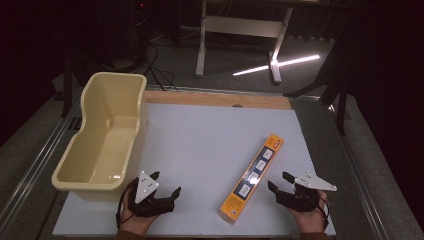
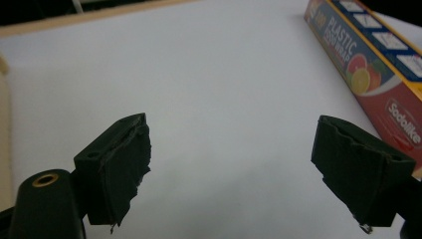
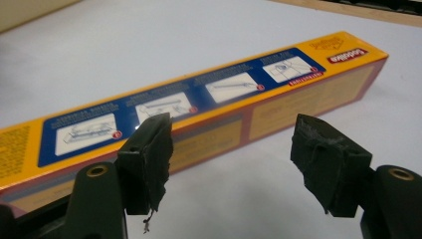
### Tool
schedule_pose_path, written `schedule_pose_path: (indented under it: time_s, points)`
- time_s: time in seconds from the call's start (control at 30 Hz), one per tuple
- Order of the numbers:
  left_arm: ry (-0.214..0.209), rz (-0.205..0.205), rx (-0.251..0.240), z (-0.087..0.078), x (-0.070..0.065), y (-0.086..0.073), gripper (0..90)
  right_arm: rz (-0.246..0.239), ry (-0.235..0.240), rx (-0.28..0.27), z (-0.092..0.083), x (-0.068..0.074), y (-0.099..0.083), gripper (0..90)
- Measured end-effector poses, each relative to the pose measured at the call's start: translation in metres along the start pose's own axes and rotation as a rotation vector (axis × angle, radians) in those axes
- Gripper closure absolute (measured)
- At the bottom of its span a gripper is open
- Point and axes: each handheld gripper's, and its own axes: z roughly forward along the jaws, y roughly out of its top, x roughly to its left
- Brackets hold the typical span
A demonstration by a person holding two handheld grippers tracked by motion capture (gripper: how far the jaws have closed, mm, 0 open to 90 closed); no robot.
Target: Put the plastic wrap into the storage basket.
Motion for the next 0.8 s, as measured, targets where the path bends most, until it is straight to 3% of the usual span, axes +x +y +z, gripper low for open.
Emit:
schedule_pose_path:
  time_s: [0.5,0.7,0.8]
  points:
    - [0.01,0.022,-0.005,0.001,-0.002,0.003,15.1,-0.024,0.027,-0.027,0.004,0.012,0.007,38.2]
    - [0.013,0.026,-0.004,0.001,-0.003,0.002,15.1,-0.056,0.074,-0.012,0.011,0.028,0.011,43.6]
    - [0.011,0.029,-0.003,0.002,-0.004,0.002,15.1,-0.081,0.109,0.006,0.016,0.037,0.012,51.5]
